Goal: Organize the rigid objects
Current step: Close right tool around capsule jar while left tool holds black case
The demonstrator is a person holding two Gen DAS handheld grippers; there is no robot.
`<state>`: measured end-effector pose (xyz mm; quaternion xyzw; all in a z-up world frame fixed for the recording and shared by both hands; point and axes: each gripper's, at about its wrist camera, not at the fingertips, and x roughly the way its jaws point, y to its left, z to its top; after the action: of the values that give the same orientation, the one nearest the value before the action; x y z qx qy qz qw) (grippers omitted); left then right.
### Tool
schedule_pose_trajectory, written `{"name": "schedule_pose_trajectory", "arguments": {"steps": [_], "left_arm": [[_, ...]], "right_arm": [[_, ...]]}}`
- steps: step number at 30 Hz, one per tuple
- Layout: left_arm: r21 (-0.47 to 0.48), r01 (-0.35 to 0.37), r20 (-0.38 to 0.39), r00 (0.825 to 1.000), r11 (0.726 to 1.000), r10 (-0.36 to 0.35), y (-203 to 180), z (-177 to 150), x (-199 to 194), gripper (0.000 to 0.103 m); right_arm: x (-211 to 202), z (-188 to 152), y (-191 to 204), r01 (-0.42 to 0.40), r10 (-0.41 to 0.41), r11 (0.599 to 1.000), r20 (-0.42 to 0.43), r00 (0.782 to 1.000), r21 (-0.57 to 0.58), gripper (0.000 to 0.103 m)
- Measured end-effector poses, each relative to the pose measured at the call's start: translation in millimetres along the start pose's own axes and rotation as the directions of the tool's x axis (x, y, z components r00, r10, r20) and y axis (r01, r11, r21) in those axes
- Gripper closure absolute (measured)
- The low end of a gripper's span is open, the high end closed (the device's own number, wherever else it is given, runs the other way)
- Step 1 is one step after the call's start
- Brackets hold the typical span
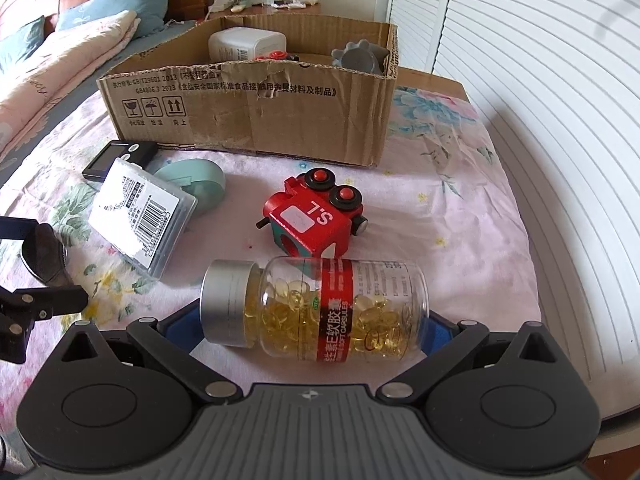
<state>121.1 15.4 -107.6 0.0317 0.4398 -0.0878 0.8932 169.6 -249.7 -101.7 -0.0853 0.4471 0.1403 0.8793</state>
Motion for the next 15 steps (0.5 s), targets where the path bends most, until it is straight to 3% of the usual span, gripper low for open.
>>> {"name": "schedule_pose_trajectory", "arguments": {"steps": [5, 7, 15], "left_arm": [[0.009, 0.005, 0.01, 1.0, 1.0, -0.005, 1.4, -1.0, -0.6, 0.005], [0.015, 0.01, 0.016, 1.0, 1.0, -0.01, 1.8, -0.3, -2.5, 0.012], [0.043, 0.016, 0.009, 1.0, 0.999, -0.016, 6.0, 3.3, -2.2, 0.013]], "right_arm": [[-1.2, 3.5, 1.7, 0.022, -0.022, 1.0, -0.023, 0.999, 0.006, 0.0], [-3.6, 4.2, 2.5, 0.026, -0.025, 1.0, -0.02, 0.999, 0.008, 0.0], [-6.8, 8.0, 5.4, 0.036, -0.036, 0.999, -0.02, 0.999, 0.027, 0.001]]}}
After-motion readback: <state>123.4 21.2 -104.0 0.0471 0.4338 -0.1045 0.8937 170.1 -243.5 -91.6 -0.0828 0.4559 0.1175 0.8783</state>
